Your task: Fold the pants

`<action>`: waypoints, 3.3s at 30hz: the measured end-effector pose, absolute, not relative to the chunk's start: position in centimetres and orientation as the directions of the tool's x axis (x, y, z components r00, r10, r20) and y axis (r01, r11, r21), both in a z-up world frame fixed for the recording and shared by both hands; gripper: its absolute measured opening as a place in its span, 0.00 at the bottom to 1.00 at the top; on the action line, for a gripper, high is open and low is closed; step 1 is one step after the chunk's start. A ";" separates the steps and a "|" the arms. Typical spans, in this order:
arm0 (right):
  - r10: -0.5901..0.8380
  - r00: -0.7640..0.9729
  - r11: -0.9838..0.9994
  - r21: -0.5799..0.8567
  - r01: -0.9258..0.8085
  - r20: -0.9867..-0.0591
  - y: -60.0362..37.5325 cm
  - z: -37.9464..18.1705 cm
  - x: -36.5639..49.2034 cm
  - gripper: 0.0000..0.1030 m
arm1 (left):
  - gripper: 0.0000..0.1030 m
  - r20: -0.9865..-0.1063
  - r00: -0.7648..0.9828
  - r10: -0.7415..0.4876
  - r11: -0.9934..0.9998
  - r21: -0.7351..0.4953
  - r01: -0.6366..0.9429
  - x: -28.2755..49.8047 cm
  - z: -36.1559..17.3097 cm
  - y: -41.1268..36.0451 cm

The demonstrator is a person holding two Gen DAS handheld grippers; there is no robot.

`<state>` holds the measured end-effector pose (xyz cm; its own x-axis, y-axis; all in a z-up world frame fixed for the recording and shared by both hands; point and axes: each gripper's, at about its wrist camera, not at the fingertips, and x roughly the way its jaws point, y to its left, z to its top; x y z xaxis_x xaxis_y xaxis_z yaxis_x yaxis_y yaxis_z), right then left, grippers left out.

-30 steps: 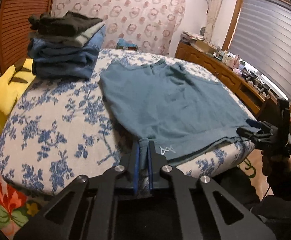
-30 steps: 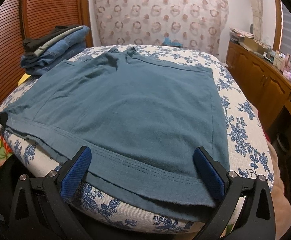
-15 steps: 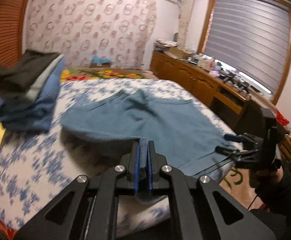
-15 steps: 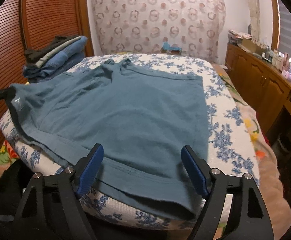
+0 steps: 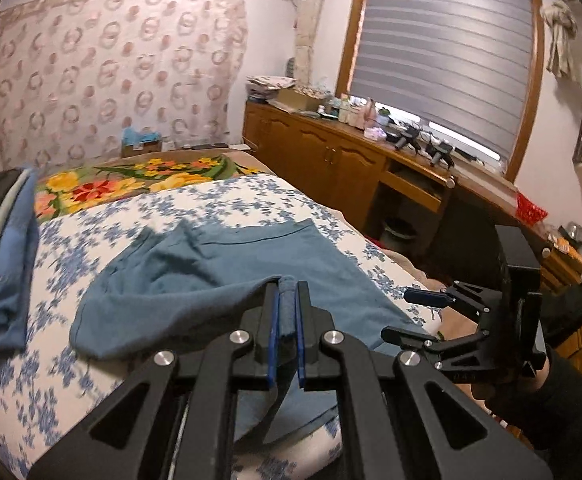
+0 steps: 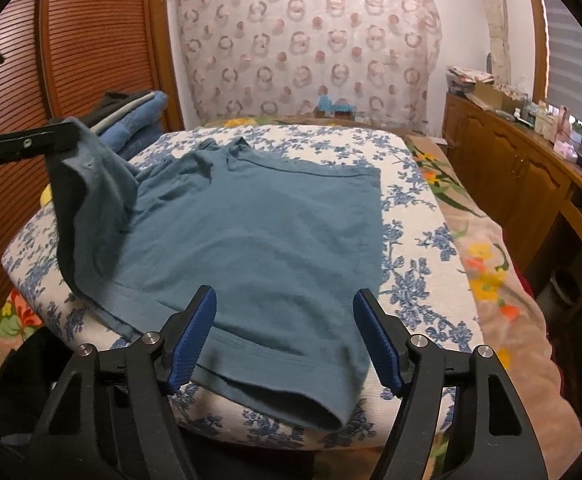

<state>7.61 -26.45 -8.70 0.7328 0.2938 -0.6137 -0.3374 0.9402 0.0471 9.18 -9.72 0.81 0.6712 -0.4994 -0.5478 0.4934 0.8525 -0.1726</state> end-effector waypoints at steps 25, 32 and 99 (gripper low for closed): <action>0.298 0.732 0.944 0.075 -0.321 -0.612 -28.2 -8.8 7.7 0.63 | 0.61 -0.615 0.671 -0.415 0.894 -0.141 0.424 9.5 -2.4 -9.0; 0.360 0.705 0.923 0.125 -0.363 -0.611 -26.8 -8.3 8.4 0.47 | 0.61 -0.669 0.665 -0.330 0.932 -0.122 0.340 8.9 -5.8 -6.5; 0.311 0.682 0.942 0.116 -0.316 -0.662 -29.6 -8.1 5.2 0.04 | 0.61 -0.667 0.658 -0.350 0.924 -0.130 0.360 9.0 -6.7 -9.5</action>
